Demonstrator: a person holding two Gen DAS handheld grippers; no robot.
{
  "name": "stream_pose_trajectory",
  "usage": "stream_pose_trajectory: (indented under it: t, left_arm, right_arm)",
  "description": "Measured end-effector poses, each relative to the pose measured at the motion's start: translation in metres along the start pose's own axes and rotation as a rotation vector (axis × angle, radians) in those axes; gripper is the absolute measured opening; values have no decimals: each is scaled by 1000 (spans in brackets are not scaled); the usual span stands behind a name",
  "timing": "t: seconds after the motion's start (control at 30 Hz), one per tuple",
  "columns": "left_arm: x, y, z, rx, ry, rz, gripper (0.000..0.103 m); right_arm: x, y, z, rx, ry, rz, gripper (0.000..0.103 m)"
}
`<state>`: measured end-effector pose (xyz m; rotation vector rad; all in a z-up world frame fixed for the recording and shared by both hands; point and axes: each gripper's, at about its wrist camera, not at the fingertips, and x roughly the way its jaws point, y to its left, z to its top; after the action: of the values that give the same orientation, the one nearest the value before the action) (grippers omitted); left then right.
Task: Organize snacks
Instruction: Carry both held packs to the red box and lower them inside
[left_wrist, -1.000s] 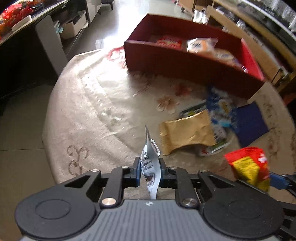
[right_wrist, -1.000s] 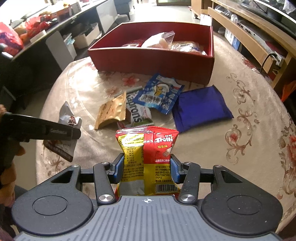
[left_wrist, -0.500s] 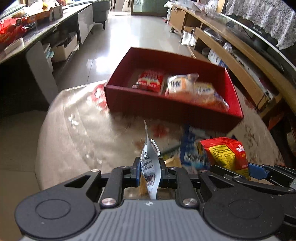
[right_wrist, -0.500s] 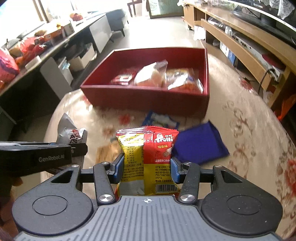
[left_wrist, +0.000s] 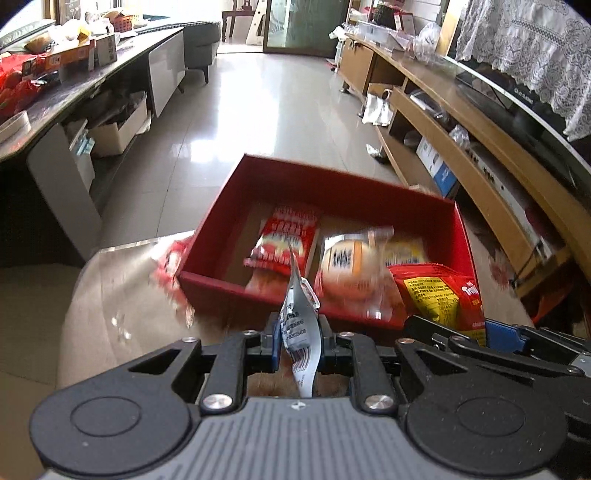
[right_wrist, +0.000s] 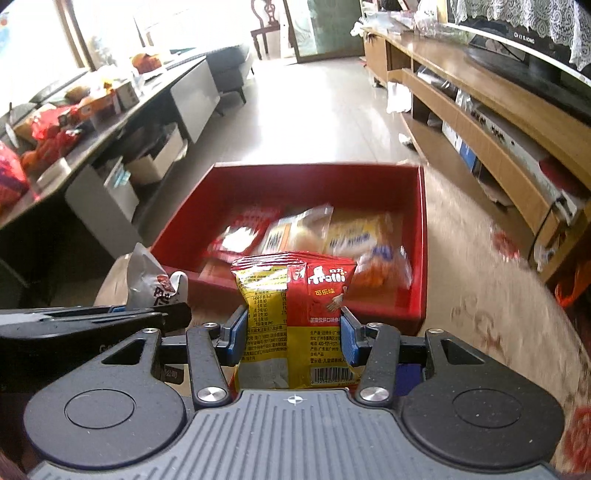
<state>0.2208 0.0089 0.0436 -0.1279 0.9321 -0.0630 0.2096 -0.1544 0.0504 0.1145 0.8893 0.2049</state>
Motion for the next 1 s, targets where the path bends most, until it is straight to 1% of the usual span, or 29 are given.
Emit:
stream_pose_trajectory:
  t: [0.1,0.47,0.67,0.87,1.0]
  left_arm:
    - [5,-1,12,-10,-8,-1,18]
    - [39,-5,45,-12,-27,43,18]
    - [62,-7,51,1,-15,81,18]
    - [84,-7,52,-2,12,108,19]
    - [94,-7,52,-2,27,127,19]
  right_arm:
    - [6,-3,12,2,-13,-1,57]
    - [40,-8,42,-7,-28,-13,57]
    - [59,-7,46,-32,-28,-43,57]
    - [80,-12,47,-23,-6,-40,57]
    - [84,-11,46,-44,-6,-59,58]
